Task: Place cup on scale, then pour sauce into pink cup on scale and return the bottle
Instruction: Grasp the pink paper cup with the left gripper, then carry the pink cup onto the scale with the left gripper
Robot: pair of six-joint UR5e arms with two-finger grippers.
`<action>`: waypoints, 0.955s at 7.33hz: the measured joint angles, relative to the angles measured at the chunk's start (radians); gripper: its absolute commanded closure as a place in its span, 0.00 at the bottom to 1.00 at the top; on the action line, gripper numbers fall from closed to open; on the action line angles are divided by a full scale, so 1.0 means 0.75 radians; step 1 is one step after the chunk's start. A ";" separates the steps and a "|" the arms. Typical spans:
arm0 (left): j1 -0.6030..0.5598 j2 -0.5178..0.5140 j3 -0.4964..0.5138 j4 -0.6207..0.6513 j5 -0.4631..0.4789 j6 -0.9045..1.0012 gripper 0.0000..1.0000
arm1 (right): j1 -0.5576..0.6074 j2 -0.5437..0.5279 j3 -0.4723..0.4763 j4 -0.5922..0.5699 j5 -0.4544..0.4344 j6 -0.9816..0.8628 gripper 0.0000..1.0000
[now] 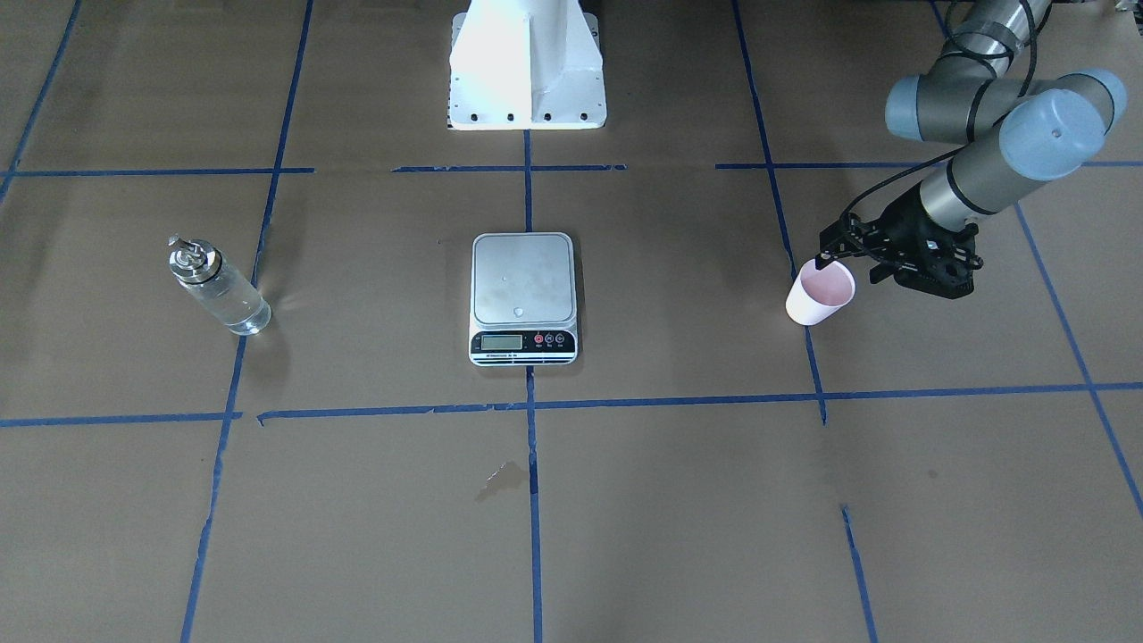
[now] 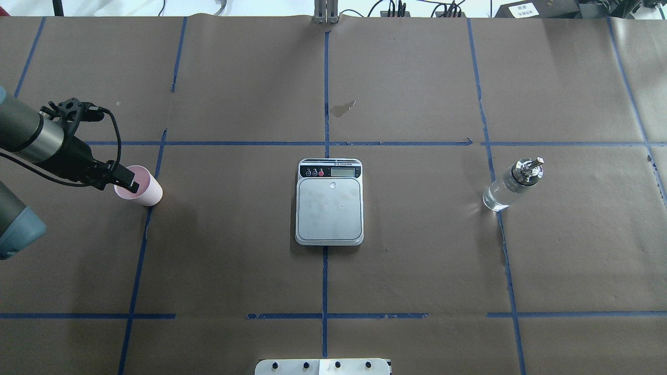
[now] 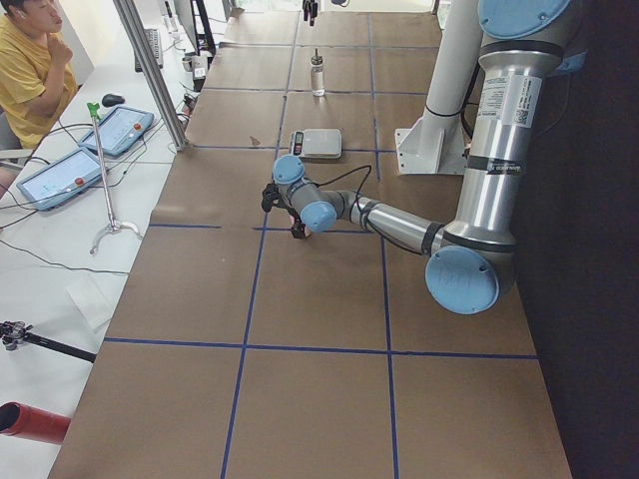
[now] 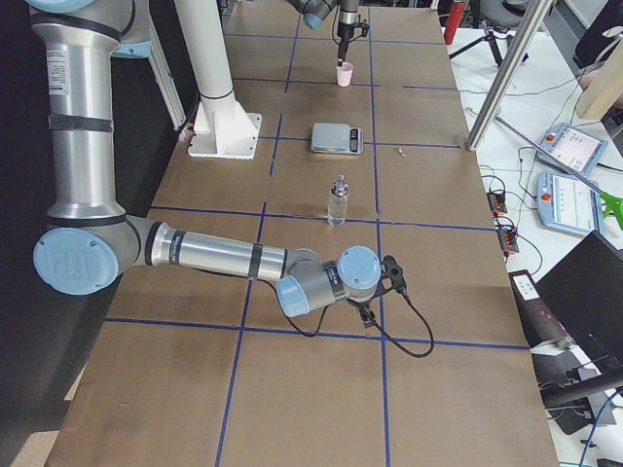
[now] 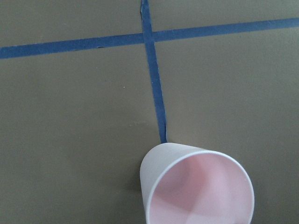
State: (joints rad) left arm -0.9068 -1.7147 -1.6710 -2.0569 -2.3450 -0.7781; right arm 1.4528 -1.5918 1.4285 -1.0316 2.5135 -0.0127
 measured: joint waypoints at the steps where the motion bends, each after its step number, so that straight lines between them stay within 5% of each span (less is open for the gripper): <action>1: 0.000 -0.010 0.012 0.000 0.020 0.001 1.00 | 0.000 -0.001 0.002 0.001 0.001 0.005 0.00; 5: -0.002 -0.024 -0.029 0.022 0.114 -0.034 1.00 | 0.000 0.000 0.048 0.057 0.124 0.323 0.00; 7: 0.017 -0.152 -0.119 0.098 0.117 -0.262 1.00 | -0.002 -0.003 0.051 0.181 0.159 0.421 0.00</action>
State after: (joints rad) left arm -0.8944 -1.8288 -1.7606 -1.9837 -2.2569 -0.9743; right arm 1.4513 -1.5937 1.4668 -0.8958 2.6324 0.3029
